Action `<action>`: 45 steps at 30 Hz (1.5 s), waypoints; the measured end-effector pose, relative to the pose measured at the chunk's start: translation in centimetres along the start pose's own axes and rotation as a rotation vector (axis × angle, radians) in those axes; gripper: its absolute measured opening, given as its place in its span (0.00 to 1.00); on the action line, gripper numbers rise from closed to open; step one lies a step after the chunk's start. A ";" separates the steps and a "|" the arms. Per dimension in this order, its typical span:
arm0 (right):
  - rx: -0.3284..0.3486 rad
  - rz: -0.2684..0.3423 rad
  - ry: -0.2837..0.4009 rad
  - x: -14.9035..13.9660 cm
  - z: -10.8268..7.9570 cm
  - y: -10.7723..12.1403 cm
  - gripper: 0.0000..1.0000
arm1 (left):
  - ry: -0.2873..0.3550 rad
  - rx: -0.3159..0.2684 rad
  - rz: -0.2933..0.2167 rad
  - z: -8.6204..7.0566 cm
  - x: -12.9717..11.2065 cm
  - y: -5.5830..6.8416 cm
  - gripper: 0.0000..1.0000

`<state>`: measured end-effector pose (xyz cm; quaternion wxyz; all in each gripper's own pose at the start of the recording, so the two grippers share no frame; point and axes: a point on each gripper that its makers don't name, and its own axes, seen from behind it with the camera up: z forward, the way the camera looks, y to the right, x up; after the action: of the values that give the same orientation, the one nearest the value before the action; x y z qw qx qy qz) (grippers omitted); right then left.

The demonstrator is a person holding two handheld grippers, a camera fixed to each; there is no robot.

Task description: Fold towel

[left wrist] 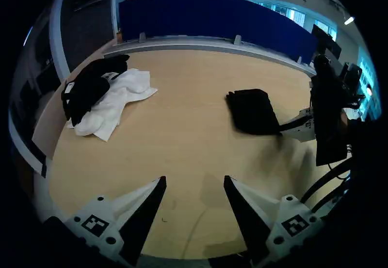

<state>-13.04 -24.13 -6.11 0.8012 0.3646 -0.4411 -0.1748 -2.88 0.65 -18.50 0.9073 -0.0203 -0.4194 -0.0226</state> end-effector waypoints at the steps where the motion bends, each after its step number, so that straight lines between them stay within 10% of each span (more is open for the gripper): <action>1: 0.002 0.002 0.000 0.0 0.1 0.0 0.26 | 0.000 0.000 -0.001 0.0 0.0 0.0 0.88; 6: 0.005 0.001 0.003 0.4 -0.1 -0.1 0.06 | -0.002 0.000 -0.001 0.2 -0.1 0.0 0.88; 18: -0.005 -0.010 0.047 1.9 -1.2 0.4 0.04 | 0.002 -0.008 -0.006 0.2 0.2 0.2 0.88; 45: -0.071 -0.076 0.329 17.8 -13.6 3.9 0.04 | 0.097 -0.031 0.003 -1.2 4.2 0.9 0.88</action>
<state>7.96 -26.37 2.40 0.8678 0.3761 -0.2833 -0.1586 0.74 1.37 -16.09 0.9263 -0.0337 -0.3743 -0.0284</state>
